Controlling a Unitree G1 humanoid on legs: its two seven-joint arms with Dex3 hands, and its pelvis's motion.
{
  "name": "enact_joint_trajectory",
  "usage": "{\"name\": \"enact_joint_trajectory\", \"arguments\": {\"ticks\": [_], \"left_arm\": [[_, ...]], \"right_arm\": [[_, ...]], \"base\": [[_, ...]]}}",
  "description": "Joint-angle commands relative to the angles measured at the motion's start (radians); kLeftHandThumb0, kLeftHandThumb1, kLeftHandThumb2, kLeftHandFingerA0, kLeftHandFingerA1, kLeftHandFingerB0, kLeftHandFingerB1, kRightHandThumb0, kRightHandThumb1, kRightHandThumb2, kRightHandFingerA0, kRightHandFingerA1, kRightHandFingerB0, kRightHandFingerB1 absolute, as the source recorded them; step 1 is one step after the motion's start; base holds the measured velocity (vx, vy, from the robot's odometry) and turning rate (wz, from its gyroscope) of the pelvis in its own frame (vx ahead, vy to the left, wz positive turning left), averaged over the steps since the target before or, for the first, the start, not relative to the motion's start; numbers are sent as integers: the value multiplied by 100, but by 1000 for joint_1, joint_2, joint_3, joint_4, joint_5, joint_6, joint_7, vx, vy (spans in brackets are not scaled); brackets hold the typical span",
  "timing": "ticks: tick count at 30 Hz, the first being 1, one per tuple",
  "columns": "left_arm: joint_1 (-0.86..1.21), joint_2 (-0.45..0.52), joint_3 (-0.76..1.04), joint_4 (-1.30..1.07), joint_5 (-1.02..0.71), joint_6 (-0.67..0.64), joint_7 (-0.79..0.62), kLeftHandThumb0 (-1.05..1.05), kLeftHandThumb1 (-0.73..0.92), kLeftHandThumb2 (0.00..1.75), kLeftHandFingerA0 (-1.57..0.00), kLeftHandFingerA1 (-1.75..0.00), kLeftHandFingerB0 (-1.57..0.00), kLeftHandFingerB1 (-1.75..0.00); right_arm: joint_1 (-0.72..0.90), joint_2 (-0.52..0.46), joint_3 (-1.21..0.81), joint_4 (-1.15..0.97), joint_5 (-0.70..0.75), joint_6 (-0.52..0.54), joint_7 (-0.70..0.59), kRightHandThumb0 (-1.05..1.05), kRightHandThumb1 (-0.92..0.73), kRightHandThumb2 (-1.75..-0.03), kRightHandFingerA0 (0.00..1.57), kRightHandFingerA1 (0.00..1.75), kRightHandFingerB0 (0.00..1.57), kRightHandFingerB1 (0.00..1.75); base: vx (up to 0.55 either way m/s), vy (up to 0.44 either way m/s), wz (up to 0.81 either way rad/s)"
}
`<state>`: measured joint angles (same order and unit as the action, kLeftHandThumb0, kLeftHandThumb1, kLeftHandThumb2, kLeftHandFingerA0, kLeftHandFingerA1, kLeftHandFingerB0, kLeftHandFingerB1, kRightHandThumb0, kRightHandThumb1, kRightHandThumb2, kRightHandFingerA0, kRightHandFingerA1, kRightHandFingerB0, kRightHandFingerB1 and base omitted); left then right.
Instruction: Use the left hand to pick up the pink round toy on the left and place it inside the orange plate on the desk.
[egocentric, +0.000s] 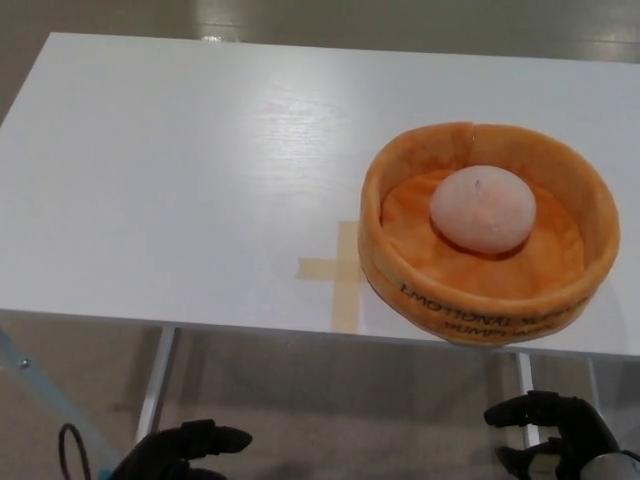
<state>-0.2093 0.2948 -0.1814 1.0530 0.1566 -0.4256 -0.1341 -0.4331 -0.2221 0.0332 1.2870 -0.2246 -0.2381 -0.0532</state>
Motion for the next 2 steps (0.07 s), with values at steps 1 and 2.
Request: {"name": "enact_joint_trajectory", "arguments": {"ticks": [1, 2], "left_arm": [[-21, -33, 50, 143, 26, -17, 254, -11, 68, 60, -52, -43, -57, -38], [-21, -33, 50, 143, 26, -17, 254, -11, 68, 60, -52, -43, -57, -38]], "right_arm": [[24, 10, -4, 7, 11, 3, 6, -14, -56, -60, 66, 89, 67, 79], [24, 10, -4, 7, 11, 3, 6, -14, -56, -60, 66, 89, 67, 79]], "base": [[0, 0, 0], [0, 0, 0]]}}
